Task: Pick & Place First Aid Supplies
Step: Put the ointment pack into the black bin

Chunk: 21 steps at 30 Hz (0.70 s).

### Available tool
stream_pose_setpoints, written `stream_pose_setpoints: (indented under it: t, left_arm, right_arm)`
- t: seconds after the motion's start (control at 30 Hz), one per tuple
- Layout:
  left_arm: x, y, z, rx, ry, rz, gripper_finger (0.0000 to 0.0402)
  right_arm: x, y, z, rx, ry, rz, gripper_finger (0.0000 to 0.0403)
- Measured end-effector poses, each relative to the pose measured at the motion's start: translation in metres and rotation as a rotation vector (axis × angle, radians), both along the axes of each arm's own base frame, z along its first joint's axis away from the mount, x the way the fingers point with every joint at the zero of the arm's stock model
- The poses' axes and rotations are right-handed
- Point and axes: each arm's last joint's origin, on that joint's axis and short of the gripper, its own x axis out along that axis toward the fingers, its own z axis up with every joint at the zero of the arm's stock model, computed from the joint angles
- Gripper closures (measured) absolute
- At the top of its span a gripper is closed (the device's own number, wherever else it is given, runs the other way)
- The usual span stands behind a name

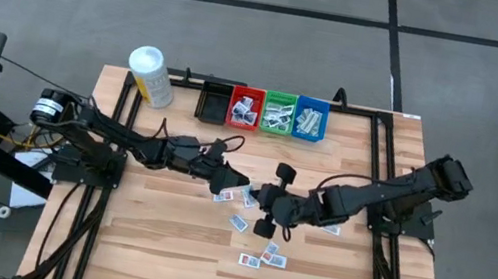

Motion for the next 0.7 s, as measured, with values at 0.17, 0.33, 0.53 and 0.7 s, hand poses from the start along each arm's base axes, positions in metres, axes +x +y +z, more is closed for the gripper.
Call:
stream_pose_setpoints:
  t: [0.17, 0.33, 0.53, 0.7]
  left_arm:
    - [0.0002, -0.0004, 0.0002, -0.001, -0.005, -0.001, 0.0281]
    - [0.0001, -0.002, 0.0006, -0.008, -0.008, -0.006, 0.0281]
    - [-0.0001, -0.0045, 0.0006, -0.008, -0.008, -0.014, 0.0281]
    - [-0.0001, -0.0045, 0.0005, -0.008, -0.007, -0.014, 0.0281]
  right_arm:
    - [0.0007, -0.0017, 0.0, -0.009, 0.006, 0.011, 0.0403]
    - [0.0009, -0.0023, 0.0, -0.015, 0.008, 0.013, 0.0403]
    - [0.0025, -0.004, 0.0012, -0.016, -0.006, 0.012, 0.0403]
    - [0.0045, -0.0051, 0.0033, -0.028, -0.026, 0.019, 0.0403]
